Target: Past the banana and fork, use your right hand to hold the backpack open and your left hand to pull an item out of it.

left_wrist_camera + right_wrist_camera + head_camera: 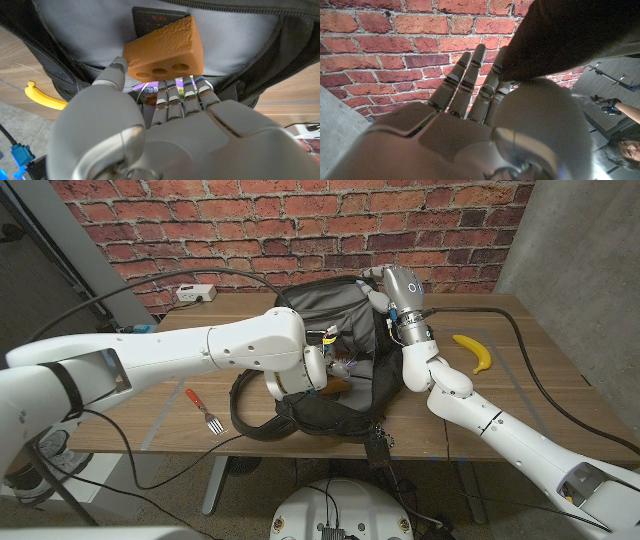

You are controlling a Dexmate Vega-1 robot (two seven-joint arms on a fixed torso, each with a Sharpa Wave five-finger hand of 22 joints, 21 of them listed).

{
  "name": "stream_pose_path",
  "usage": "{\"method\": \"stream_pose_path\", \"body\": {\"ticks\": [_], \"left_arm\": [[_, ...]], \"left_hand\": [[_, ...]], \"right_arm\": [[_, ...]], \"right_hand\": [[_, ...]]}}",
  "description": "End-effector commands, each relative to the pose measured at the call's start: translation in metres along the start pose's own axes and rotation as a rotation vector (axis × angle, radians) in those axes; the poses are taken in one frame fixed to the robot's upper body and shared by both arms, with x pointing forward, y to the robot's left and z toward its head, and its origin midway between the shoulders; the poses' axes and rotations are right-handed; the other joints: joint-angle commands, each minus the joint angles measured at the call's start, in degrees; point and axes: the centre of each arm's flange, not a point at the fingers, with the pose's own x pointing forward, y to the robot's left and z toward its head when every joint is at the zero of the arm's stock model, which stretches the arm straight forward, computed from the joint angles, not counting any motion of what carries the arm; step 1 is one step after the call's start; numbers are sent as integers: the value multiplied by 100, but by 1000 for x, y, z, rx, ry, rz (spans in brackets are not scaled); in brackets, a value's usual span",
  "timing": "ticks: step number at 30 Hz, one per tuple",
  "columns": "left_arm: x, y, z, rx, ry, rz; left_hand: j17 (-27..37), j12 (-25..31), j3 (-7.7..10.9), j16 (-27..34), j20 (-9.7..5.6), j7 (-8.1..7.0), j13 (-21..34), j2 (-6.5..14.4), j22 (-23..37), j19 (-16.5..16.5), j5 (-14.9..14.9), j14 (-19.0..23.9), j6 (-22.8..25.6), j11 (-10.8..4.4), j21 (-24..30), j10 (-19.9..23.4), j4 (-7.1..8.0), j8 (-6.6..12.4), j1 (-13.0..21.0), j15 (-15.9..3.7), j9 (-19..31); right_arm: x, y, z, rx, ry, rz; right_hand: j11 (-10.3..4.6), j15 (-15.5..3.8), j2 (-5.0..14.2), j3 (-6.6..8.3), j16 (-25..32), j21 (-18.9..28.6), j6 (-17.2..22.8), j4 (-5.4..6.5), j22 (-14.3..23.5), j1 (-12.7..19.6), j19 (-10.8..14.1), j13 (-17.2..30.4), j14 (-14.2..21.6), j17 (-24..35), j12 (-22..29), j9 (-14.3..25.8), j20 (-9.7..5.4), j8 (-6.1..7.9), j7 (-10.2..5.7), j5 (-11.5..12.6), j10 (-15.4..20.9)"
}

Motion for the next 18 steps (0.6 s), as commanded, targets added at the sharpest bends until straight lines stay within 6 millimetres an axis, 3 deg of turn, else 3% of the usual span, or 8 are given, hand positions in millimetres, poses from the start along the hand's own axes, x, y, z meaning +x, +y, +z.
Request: {"method": "stream_pose_path", "body": {"ticks": [1, 8, 9, 13, 18], "left_arm": [[0, -1, 1, 16, 3, 6], [-1, -2, 1, 21, -13, 37], [-1, -2, 1, 15, -15, 41], [-2, -3, 1, 10, -22, 57], [-2, -3, 1, 2, -25, 64]], "left_hand": [[125, 301, -38, 153, 8, -7, 216, 70, 37, 194, 64, 256, 243, -64, 87, 207, -33, 101, 277, -69, 94], [399, 860, -219, 515, 3, -20, 645, 139, 71, 509, 88, 736, 661, -228, 218, 505, -31, 272, 668, -238, 295], [450, 944, -254, 577, -30, -34, 713, 137, 76, 527, 89, 800, 773, -215, 227, 547, -32, 325, 725, -272, 333], [762, 1418, -452, 944, -56, -114, 1105, 124, 106, 766, 87, 1116, 1057, -426, 341, 766, -31, 515, 1051, -464, 559], [936, 1651, -531, 1143, -93, -199, 1318, 135, 124, 888, 96, 1261, 1210, -493, 410, 855, -34, 645, 1232, -544, 694]], "right_arm": [[-2, 2, -2, -1, 5, 5], [-3, 2, -1, 1, 5, 7], [-3, 2, -1, 1, 6, 8], [-4, 2, -1, 1, 3, 11], [-4, 2, -1, 2, 3, 16]], "right_hand": [[29, -744, 33, -5, -19, 10, 30, 5, 27, 14, -9, 22, 59, 20, -43, 26, -378, 28, -18, 26, 14], [30, -742, 37, -10, -31, 11, 16, 8, 27, 10, -6, 23, 59, 24, -47, 26, -375, 23, -14, 26, 18], [33, -742, 35, -11, -31, 11, 16, 8, 27, 10, -6, 23, 59, 25, -48, 26, -376, 22, -13, 26, 19], [31, -744, 37, -11, -42, 12, 14, 5, 26, 14, -5, 21, 56, 27, -52, 26, -374, 21, -12, 27, 22], [38, -742, 41, -13, -46, 11, 23, 6, 26, 14, -7, 23, 60, 31, -58, 26, -371, 25, -14, 28, 14]]}}
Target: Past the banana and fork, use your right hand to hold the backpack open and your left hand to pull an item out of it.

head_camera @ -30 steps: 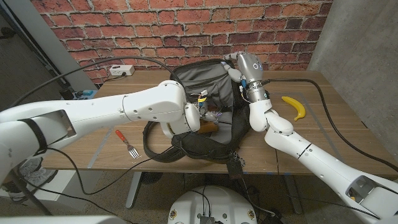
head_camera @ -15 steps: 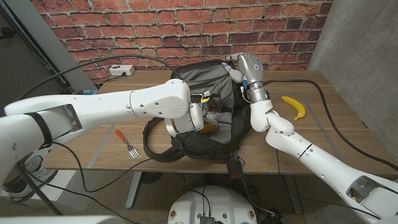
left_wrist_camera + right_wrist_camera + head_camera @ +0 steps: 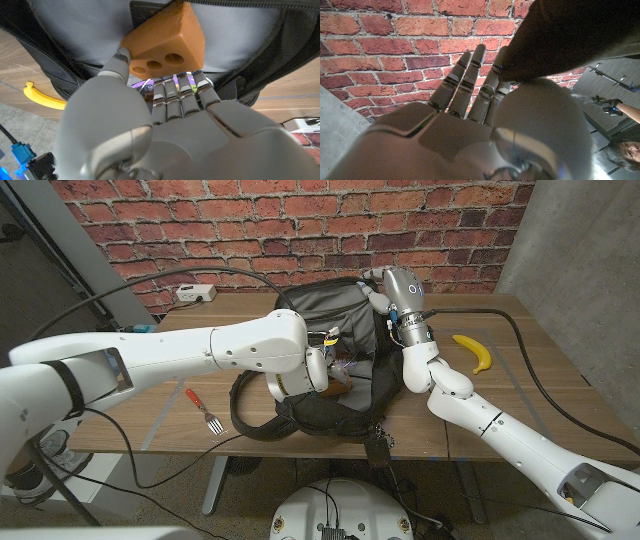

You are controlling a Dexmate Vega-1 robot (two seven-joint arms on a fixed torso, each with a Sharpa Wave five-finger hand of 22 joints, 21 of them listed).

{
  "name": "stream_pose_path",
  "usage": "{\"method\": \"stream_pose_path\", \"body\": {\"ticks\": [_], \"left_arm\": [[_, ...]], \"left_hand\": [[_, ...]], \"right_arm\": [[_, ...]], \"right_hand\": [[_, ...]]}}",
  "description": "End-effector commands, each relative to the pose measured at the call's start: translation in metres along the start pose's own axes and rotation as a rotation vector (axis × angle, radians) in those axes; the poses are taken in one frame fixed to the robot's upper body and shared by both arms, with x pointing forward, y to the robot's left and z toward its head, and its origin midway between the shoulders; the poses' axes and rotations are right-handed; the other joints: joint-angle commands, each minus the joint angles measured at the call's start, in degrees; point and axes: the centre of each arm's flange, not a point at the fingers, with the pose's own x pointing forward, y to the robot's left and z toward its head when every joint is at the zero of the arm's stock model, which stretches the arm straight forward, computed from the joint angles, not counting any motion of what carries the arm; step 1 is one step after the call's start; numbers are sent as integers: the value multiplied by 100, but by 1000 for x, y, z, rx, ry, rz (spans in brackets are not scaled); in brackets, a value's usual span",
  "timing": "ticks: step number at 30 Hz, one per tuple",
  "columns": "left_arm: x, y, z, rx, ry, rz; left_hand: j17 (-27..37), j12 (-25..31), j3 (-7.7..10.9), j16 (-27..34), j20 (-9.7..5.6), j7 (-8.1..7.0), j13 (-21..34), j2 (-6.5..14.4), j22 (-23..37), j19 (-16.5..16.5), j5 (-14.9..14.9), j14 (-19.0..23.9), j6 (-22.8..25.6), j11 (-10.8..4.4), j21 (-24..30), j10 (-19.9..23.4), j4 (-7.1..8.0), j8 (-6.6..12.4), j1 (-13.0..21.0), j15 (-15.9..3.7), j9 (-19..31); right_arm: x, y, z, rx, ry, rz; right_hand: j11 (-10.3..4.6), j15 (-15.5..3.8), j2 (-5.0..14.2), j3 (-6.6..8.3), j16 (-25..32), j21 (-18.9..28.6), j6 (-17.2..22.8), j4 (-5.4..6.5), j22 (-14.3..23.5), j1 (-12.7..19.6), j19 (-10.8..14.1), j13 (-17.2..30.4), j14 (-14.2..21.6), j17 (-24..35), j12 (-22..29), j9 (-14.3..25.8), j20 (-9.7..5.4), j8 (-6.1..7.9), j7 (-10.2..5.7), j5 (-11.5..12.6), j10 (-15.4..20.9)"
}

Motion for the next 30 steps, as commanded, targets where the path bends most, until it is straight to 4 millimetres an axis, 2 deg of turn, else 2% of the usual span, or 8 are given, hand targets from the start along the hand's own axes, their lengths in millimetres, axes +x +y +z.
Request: {"method": "stream_pose_path", "body": {"ticks": [1, 18, 30], "left_arm": [[-1, 0, 0, -11, -14, 33], [-5, 4, 0, -14, -23, 35], [-13, 7, -8, -35, -24, 31]], "left_hand": [[129, 168, -65, 135, 3, -40, 179, 56, 21, 100, 56, 121, 90, -80, 54, 118, -1, 87, 216, -36, 109], [367, 406, -191, 314, -3, -51, 470, 52, 42, 107, 77, 83, 122, -113, 93, 82, 30, 220, 377, -47, 317], [470, 542, -230, 402, -24, -91, 640, 38, 54, 126, 106, 108, 181, -128, 127, 98, 21, 336, 511, -95, 464]], "right_arm": [[-1, 0, 0, 1, 1, 9], [-2, 2, 4, -5, -4, 16], [2, 7, 9, -10, -8, 21]], "right_hand": [[38, -745, 40, -15, 5, 10, 22, 5, 26, 17, -9, 21, 65, 36, -20, 24, -372, 44, -22, 34, 14], [47, -745, 45, -26, -11, 9, 28, 4, 26, 21, -10, 19, 72, 52, -38, 24, -370, 45, -26, 35, 8], [47, -746, 47, -33, -26, 9, 27, 1, 26, 30, -11, 15, 76, 61, -52, 24, -369, 44, -21, 36, 9]]}}
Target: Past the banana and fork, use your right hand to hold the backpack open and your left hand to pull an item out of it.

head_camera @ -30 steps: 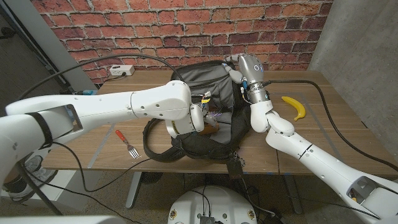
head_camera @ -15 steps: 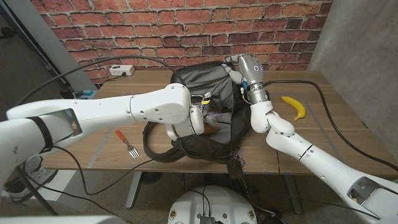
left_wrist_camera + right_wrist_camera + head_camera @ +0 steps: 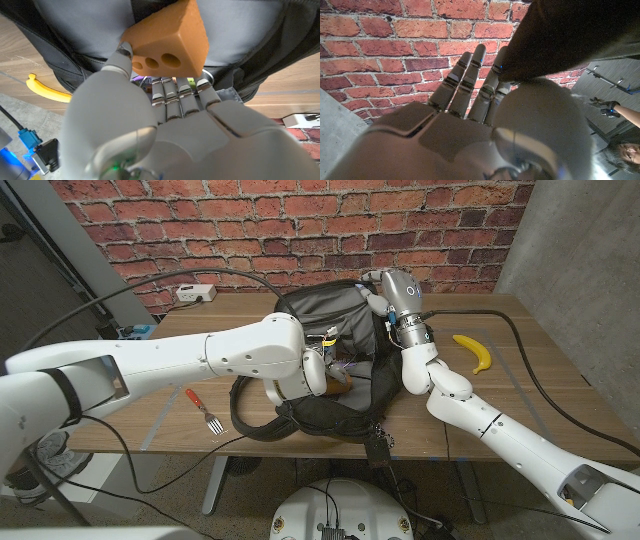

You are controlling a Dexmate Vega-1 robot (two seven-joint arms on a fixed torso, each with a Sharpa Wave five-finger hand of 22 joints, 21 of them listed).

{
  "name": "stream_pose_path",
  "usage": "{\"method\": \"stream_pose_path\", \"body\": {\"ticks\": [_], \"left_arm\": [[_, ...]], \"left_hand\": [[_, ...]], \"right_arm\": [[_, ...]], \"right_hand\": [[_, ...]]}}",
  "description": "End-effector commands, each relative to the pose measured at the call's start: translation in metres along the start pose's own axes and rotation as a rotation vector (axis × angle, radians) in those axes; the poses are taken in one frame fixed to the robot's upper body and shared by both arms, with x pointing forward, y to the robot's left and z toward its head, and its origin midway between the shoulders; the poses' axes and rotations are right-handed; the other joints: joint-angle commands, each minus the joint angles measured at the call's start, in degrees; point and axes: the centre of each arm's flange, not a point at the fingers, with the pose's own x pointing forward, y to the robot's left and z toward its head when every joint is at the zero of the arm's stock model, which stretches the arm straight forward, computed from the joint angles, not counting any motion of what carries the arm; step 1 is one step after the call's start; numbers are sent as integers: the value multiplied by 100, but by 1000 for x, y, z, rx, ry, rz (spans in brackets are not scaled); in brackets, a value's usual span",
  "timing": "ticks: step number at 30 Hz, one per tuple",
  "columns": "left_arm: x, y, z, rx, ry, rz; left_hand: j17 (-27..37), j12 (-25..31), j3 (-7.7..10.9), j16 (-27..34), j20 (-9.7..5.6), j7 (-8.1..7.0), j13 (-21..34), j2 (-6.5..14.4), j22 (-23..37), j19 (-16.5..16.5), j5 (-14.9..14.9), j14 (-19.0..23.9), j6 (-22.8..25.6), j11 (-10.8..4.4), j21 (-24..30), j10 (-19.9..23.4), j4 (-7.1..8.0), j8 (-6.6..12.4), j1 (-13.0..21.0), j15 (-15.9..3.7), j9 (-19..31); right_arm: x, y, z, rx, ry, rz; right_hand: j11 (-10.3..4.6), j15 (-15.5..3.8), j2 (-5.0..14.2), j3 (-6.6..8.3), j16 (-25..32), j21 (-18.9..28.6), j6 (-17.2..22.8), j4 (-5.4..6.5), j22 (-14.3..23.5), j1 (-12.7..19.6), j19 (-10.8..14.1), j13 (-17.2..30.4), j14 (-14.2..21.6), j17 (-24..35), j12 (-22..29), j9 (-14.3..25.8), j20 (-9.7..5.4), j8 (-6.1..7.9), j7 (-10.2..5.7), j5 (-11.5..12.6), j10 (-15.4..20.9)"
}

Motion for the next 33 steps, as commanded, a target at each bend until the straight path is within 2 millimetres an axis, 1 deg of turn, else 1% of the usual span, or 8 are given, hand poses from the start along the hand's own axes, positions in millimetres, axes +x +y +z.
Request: {"method": "stream_pose_path", "body": {"ticks": [1, 6, 8, 13, 21, 28, 32, 33], "left_arm": [[-7, 3, -7, -19, -2, -3], [-11, 3, -11, -26, -3, -3], [-13, 4, -12, -28, -5, -1], [-19, 6, -17, -37, -14, 13], [-28, 7, -26, -58, -19, 29], [-37, 9, -33, -71, -27, 45], [-41, 10, -37, -83, -24, 50], [-42, 10, -38, -86, -23, 51]], "left_hand": [[41, 60, -26, 55, 2, -13, 130, 1, 29, 46, 51, 37, 34, -109, 35, 92, -9, 77, 124, -22, 58], [63, 95, -36, 75, 6, -11, 177, -5, 32, 56, 60, 54, 53, -125, 47, 97, -3, 115, 152, -34, 102], [71, 107, -40, 81, 4, 12, 197, -6, 33, 56, 64, 60, 55, -122, 51, 92, 2, 129, 160, -28, 122], [87, 149, -40, 99, -1, -16, 247, -6, 37, 64, 77, 92, 75, -141, 64, 117, 1, 171, 199, -43, 170], [123, 244, -44, 147, -43, -83, 344, -11, 43, 115, 105, 174, 186, -168, 104, 206, 0, 289, 270, -81, 263], [150, 290, -54, 174, -41, -66, 410, -4, 46, 129, 124, 216, 189, -185, 123, 230, 17, 345, 289, -115, 331], [160, 310, -53, 177, -48, -85, 440, 5, 48, 124, 134, 220, 209, -183, 128, 240, 22, 379, 301, -117, 363], [166, 317, -57, 183, -55, -62, 448, 6, 48, 129, 136, 223, 195, -193, 132, 246, 24, 380, 302, -113, 371]], "right_arm": [[4, 5, 5, -4, -8, 6], [5, 7, 8, -7, -10, 9], [5, 7, 8, -8, -8, 9], [7, 9, 9, -12, -11, 11], [10, 12, 15, -14, -11, 14], [15, 14, 20, -12, -22, 21], [17, 16, 22, -12, -22, 24], [18, 17, 22, -12, -26, 27]], "right_hand": [[48, -746, 47, -34, -28, 9, 27, 0, 26, 31, -12, 16, 75, 35, -32, 26, -369, 34, -18, 41, 3], [44, -745, 49, -37, -35, 8, 26, -1, 26, 35, -13, 16, 76, 39, -38, 26, -369, 33, -27, 41, 4], [46, -742, 48, -40, -34, 8, 21, 1, 26, 32, -12, 12, 79, 42, -41, 26, -370, 31, -18, 41, 5], [42, -747, 49, -42, -42, 8, 22, -1, 26, 38, -14, 19, 77, 44, -42, 26, -370, 31, -25, 41, 2], [48, -747, 53, -47, -49, 8, 23, -2, 26, 45, -13, 20, 82, 51, -47, 26, -370, 31, -19, 42, 9], [47, -752, 55, -53, -56, 7, 23, -5, 26, 53, -15, 23, 86, 57, -52, 26, -375, 30, -15, 42, 10], [44, -748, 55, -56, -62, 9, 21, -3, 26, 52, -12, 28, 84, 56, -52, 26, -376, 29, -18, 42, 10], [47, -750, 57, -56, -63, 8, 23, -4, 26, 55, -13, 25, 85, 56, -54, 27, -377, 30, -20, 42, 12]]}}
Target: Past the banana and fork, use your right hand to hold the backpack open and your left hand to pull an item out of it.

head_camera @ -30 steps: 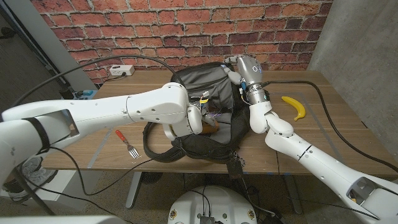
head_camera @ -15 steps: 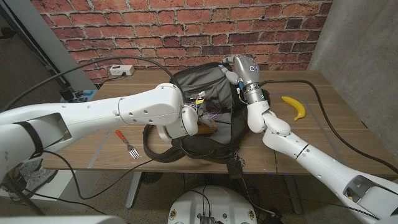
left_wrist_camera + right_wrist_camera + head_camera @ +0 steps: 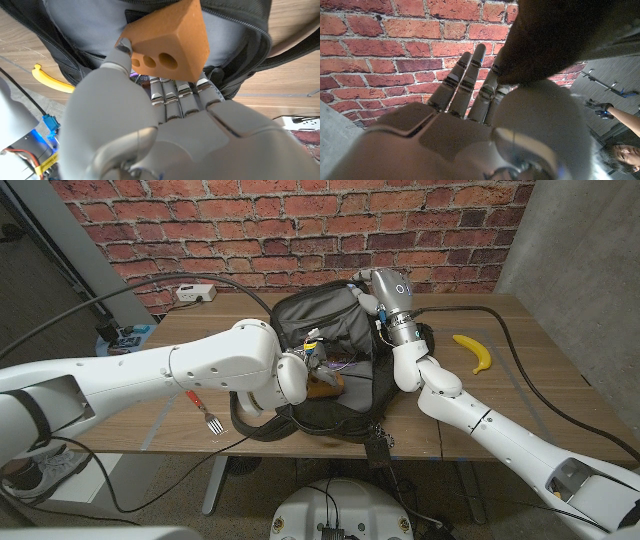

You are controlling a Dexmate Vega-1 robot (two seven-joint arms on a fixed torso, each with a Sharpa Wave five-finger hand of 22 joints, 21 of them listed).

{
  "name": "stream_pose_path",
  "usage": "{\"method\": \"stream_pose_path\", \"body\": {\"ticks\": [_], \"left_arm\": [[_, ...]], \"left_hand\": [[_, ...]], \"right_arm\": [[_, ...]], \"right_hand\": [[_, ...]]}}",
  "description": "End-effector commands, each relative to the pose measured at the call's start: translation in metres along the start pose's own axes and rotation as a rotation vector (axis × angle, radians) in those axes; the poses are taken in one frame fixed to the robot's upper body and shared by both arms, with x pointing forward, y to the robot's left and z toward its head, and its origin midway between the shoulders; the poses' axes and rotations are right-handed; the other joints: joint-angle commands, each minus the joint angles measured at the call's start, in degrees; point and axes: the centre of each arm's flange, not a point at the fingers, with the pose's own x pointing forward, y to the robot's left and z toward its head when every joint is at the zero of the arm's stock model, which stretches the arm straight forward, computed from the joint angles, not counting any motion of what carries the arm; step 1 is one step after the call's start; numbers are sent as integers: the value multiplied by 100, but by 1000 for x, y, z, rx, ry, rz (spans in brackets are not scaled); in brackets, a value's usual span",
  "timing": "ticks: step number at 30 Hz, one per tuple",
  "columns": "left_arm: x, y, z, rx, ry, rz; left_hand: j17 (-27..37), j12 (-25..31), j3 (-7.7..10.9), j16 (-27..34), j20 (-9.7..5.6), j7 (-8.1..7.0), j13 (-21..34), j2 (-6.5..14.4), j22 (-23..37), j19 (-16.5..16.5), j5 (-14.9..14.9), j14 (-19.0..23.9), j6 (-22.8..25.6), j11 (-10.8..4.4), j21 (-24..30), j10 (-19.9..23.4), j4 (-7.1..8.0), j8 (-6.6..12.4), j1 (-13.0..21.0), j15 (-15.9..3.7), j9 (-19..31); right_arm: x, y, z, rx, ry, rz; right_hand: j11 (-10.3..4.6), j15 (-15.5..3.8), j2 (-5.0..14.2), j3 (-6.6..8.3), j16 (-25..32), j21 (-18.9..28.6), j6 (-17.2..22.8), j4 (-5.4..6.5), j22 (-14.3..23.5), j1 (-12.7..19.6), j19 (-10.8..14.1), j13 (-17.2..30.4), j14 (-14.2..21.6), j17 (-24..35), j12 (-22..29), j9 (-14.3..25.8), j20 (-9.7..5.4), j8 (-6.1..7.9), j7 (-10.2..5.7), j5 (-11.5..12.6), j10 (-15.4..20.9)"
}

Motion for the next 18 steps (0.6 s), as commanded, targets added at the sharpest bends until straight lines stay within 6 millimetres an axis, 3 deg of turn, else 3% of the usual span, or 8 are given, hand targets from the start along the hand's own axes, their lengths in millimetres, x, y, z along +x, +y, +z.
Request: {"method": "stream_pose_path", "body": {"ticks": [1, 18], "left_arm": [[-13, 5, -13, -26, -3, 26], [-22, 17, -29, -38, 16, 61]], "left_hand": [[37, 58, -25, 52, -13, 25, 41, 133, 23, 26, 33, 41, 48, -110, 45, 155, 6, 68, 168, 6, 41], [101, 134, -46, 101, -24, -22, 167, 148, 28, 36, 70, 77, 76, -147, 78, 198, 19, 194, 208, -33, 174]], "right_arm": [[8, 6, 8, 1, -9, 9], [16, 17, 15, -9, -16, 28]], "right_hand": [[47, -747, 33, -1, -23, 8, 37, 3, 26, 32, -13, 27, 43, 30, -11, 27, -376, 23, -31, 32, 9], [42, -744, 33, -13, -49, 8, 37, 3, 26, 39, -12, 33, 43, 40, -22, 27, -373, 20, -41, 33, 15]]}}
